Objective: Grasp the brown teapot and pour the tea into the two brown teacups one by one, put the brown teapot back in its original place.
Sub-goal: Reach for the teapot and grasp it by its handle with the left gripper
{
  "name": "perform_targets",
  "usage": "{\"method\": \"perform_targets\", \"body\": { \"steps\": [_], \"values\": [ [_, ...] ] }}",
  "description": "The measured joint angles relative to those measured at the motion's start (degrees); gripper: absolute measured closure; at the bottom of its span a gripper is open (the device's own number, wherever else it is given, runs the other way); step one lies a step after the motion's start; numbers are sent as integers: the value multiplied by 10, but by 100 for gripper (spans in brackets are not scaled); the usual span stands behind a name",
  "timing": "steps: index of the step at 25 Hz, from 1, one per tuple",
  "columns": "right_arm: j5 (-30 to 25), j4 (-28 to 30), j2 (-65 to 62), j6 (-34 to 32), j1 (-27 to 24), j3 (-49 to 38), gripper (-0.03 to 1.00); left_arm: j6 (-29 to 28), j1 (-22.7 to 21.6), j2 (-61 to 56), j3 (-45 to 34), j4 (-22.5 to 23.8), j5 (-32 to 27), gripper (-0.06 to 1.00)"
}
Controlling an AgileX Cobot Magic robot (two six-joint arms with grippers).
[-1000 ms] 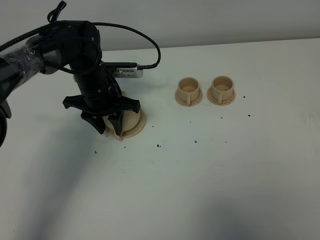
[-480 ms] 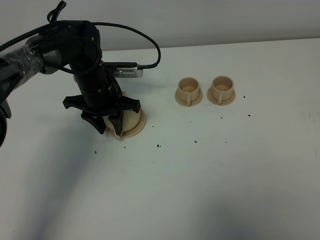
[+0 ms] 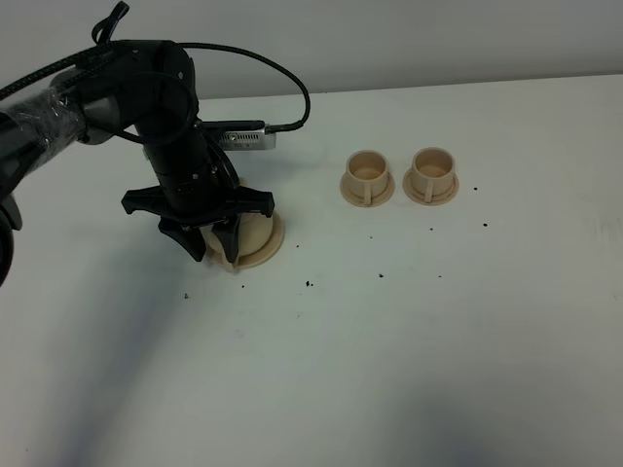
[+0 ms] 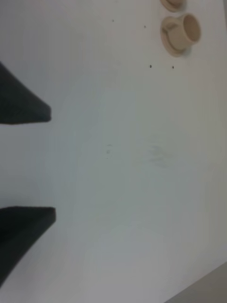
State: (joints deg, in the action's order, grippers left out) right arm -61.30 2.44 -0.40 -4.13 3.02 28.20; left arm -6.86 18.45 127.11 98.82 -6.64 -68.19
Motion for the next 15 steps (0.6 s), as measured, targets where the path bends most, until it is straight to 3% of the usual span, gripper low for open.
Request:
{"method": "perform_targets", "body": {
  "steps": [15],
  "values": [
    [0,0,0,-1,0,0,54,-14,0,0,0,-5,19,55]
  ]
}}
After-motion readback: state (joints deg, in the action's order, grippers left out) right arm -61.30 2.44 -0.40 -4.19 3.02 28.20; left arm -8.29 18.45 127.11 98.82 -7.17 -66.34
